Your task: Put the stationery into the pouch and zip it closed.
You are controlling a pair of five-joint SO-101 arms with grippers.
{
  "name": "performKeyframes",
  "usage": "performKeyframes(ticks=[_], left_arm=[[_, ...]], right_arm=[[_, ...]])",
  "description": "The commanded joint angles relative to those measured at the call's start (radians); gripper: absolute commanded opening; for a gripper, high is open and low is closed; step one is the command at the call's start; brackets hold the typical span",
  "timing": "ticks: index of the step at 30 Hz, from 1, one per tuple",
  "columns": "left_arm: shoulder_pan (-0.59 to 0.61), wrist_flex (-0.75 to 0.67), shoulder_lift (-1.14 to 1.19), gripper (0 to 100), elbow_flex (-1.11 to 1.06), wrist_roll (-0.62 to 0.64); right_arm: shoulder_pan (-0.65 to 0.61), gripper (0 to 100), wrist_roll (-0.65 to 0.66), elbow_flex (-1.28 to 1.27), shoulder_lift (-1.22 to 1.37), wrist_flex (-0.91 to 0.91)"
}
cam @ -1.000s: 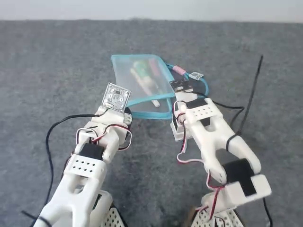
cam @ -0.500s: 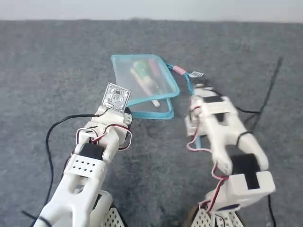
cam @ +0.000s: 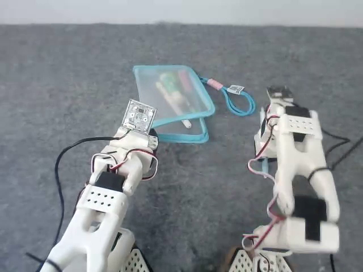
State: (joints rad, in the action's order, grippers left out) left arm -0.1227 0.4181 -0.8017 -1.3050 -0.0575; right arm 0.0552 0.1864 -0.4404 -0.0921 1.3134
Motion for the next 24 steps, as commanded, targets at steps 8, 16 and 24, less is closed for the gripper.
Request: performKeyframes(ticks=[8, 16, 24], left_arm=[[-0.008, -0.02, -0.005, 1, 0.01, -0.002], [-0.008, -0.02, -0.006, 1, 0.012, -0.002], [-0.008, -0.02, -0.006, 1, 0.012, -0.002]], right_arm=[[-0.426, 0.7, 0.158, 0.061, -0.433, 0.203], [-0.608, 0.7, 0.11, 0.061, -0.397, 0.205], [-0.608, 0.7, 0.17, 0.009, -0.346, 0.245]])
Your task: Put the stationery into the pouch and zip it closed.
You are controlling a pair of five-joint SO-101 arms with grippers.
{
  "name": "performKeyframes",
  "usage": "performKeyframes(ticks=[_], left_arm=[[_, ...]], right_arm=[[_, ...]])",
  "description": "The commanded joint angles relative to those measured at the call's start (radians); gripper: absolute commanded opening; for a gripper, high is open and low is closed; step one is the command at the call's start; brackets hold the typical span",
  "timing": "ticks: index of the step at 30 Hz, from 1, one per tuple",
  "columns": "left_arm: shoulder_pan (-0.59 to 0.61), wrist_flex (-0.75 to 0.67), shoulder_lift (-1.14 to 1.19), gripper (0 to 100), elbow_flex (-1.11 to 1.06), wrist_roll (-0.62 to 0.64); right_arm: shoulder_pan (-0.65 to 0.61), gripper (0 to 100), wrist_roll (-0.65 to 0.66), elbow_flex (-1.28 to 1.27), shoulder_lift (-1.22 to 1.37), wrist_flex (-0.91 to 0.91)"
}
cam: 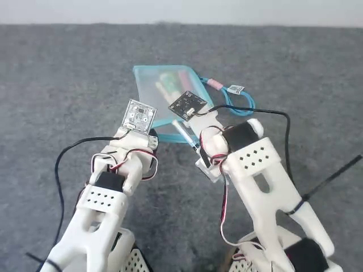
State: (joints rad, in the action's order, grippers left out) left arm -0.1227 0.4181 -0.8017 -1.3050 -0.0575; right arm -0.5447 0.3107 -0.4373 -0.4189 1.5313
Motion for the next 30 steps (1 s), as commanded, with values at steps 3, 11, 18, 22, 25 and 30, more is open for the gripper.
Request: performKeyframes(ticks=[3, 11, 18, 22, 25, 30], left_arm=[[-0.011, -0.02, -0.006, 1, 0.013, -0.002], [-0.015, -0.02, -0.006, 1, 0.016, -0.002], [-0.015, -0.02, -0.006, 1, 0.016, -0.002], [-0.015, -0.02, -0.006, 1, 0.016, -0.002], [-0.017, -0.017, -0.006, 1, 0.016, -0.002], [-0.017, -0.02, -0.006, 1, 0.016, -0.002]], right_arm=[[0.002, 0.7, 0.094, -0.052, -0.047, 0.018], [0.021, 0.7, 0.037, 0.011, -0.019, -0.031], [0.024, 0.7, -0.012, 0.172, 0.208, -0.027], [0.022, 0.7, -0.021, 0.311, 0.34, -0.022], [0.022, 0.7, -0.058, 0.425, 0.44, -0.004], [0.018, 0.7, -0.153, 0.637, 0.601, -0.005]])
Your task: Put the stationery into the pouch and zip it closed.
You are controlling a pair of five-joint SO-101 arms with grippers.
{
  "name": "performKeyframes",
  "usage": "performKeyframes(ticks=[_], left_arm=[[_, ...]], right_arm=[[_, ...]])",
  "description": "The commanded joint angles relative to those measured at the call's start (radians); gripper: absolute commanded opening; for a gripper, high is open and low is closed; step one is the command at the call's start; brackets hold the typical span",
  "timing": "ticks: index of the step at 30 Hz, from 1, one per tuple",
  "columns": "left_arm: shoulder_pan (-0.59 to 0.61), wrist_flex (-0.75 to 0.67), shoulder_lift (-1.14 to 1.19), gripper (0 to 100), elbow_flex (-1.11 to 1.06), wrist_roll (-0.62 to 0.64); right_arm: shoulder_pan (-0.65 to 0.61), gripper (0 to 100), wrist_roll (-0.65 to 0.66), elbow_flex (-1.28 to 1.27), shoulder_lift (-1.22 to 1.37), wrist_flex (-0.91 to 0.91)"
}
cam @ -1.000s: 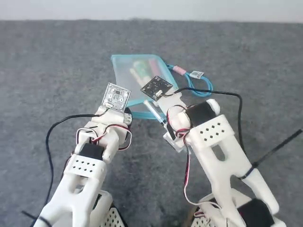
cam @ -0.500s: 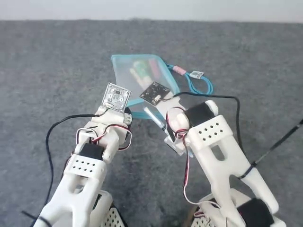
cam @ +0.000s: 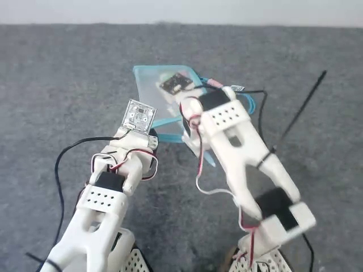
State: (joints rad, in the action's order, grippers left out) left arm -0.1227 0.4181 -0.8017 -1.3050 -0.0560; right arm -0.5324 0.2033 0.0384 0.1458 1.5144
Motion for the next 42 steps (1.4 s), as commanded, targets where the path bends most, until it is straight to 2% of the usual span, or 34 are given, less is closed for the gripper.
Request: performKeyframes(ticks=[1, 7, 14, 22, 27, 38, 42], left_arm=[[-0.017, -0.02, -0.006, 1, 0.016, -0.003], [-0.017, -0.02, -0.006, 1, 0.015, -0.003], [-0.014, -0.02, -0.006, 1, 0.012, -0.003], [-0.009, -0.018, -0.006, 1, 0.012, -0.003], [-0.009, -0.02, -0.006, 1, 0.013, -0.003], [-0.009, -0.02, -0.006, 1, 0.013, -0.003], [-0.009, -0.02, -0.006, 1, 0.012, -0.003]], right_arm=[[0.004, 0.7, -0.054, 0.209, 0.067, 0.012], [-0.005, 0.9, -0.055, 0.448, 0.217, 0.059], [-0.119, 1.7, -0.055, 0.697, 0.343, 0.209], [-0.12, 24.0, -0.049, 0.783, 0.378, 0.255], [-0.114, 25.3, -0.046, 0.784, 0.377, 0.257], [0.113, 25.2, -0.046, 0.804, 0.127, 0.277], [0.157, 24.7, -0.052, 0.73, 0.031, 0.277]])
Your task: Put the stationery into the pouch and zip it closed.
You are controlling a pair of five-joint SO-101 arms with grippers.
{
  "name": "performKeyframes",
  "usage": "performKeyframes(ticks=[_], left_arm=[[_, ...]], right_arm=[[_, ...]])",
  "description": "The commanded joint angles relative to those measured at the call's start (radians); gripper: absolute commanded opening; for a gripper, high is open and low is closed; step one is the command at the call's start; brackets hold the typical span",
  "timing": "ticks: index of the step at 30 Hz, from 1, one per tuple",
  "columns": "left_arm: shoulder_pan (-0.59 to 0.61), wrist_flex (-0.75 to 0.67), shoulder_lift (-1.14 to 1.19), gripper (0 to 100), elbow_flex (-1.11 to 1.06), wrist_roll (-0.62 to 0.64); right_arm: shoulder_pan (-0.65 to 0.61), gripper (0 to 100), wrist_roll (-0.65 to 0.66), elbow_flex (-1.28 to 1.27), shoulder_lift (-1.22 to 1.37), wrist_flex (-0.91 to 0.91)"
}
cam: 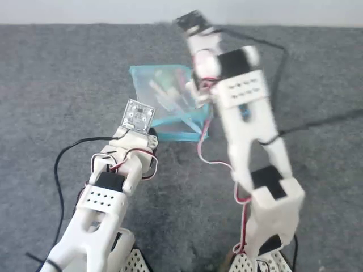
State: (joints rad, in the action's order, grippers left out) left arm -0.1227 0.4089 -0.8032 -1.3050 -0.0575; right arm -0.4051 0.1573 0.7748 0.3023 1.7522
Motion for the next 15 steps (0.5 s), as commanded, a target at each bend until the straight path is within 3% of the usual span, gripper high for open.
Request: performKeyframes(ticks=[1, 10, 15], left_arm=[[-0.009, -0.011, -0.005, 1, 0.012, -0.002], [-0.008, -0.011, -0.005, 1, 0.012, -0.002], [-0.008, -0.011, -0.005, 1, 0.012, -0.002]], right_arm=[[0.031, 23.2, -0.002, -0.055, -0.137, 0.036], [0.015, 7.9, 0.048, -0.491, -0.165, -0.081], [-0.01, 4.8, 0.072, -0.651, -0.265, -0.143]])
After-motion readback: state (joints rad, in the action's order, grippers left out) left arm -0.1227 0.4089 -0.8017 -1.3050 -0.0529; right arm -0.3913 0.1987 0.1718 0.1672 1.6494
